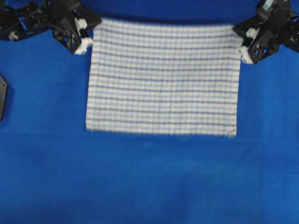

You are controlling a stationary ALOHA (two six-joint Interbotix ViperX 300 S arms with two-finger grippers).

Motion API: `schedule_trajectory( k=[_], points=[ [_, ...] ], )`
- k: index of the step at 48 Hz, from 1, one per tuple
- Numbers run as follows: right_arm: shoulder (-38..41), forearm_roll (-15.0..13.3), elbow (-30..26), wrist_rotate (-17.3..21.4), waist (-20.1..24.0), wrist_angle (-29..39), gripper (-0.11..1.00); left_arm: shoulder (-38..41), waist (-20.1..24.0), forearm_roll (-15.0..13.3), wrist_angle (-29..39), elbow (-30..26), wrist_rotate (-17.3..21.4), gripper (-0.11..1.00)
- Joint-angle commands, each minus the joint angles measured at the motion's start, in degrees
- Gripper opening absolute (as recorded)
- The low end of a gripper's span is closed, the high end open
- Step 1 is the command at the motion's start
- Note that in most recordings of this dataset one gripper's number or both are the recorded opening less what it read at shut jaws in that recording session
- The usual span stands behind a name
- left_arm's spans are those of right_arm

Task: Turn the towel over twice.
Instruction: 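Lift the far corners with both grippers and pull them toward the far edge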

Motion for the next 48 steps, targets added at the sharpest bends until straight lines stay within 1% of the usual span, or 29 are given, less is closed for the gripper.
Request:
schedule_trajectory(
  k=[1,9,17,26,35,41,48],
  points=[
    [-3.34,-0.09,-1.58,-0.09,-1.76,0.97,0.05,-3.87,1.76,-0.09,0.26,-2.02,0.70,0.04],
    [-8.44,-0.79,-4.22,-0.70,-4.66,5.10,0.05,-8.26,2.81,-0.09,3.16,-5.10,4.75,0.04],
    [-13.45,-1.85,-7.65,-1.49,-6.24,8.79,0.05,-11.43,2.81,-0.09,5.10,-8.44,6.94,0.04],
    [-16.96,-2.81,-11.51,-2.90,-6.86,12.04,0.05,-13.89,2.81,-0.09,5.10,-10.90,7.73,0.04],
    [-19.16,-3.08,-14.94,-3.43,-6.86,14.41,0.05,-17.31,2.81,-0.09,5.19,-13.18,9.40,0.04],
    [-21.01,-3.25,-16.61,-3.43,-6.86,16.17,0.05,-19.86,2.46,-0.09,5.27,-13.62,9.67,0.04],
    [-23.99,-3.25,-17.23,-3.25,-5.71,18.63,0.05,-22.32,1.23,-0.09,5.27,-12.57,9.84,0.04]
  ],
)
